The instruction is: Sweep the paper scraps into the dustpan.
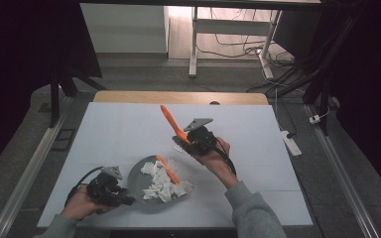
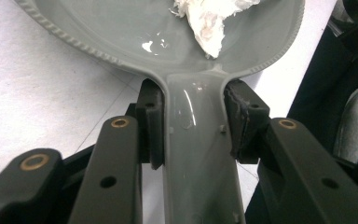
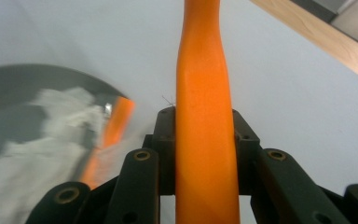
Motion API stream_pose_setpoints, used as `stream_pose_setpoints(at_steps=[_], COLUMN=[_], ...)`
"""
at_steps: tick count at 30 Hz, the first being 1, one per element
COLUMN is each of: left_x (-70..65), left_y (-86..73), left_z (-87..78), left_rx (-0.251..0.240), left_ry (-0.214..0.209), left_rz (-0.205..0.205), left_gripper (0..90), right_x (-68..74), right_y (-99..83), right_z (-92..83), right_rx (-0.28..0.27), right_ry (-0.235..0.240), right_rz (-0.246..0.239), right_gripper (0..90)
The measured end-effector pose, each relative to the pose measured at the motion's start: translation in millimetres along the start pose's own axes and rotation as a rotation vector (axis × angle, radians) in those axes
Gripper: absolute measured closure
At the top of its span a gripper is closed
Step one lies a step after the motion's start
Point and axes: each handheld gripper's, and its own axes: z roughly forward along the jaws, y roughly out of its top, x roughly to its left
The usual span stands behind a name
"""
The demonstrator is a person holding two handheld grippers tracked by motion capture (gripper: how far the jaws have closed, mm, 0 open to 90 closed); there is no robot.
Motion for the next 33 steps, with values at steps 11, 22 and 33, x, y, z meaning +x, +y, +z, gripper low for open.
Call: stream_pose_setpoints(at_steps=[11, 22, 33], left_x=[2.4, 2.4, 2.3], left_y=[-1.3, -1.1, -0.9], left_z=[-0.5, -0.1, 0.3], left_rx=[-0.002, -0.004, -0.004], left_ry=[-0.002, -0.002, -0.002], left_rz=[-0.007, -0.007, -0.008], left_gripper=[61.6, 61.6, 61.6], right_x=[-28.2, -16.2, 8.8], right_y=[-1.7, 2.5, 6.0], right_z=[40.2, 56.2, 56.1], right_rx=[0.115, 0.169, 0.171], right_ry=[-0.049, -0.035, 0.011], right_rz=[0.041, -0.004, -0.077], right_gripper=[70.6, 70.6, 70.6])
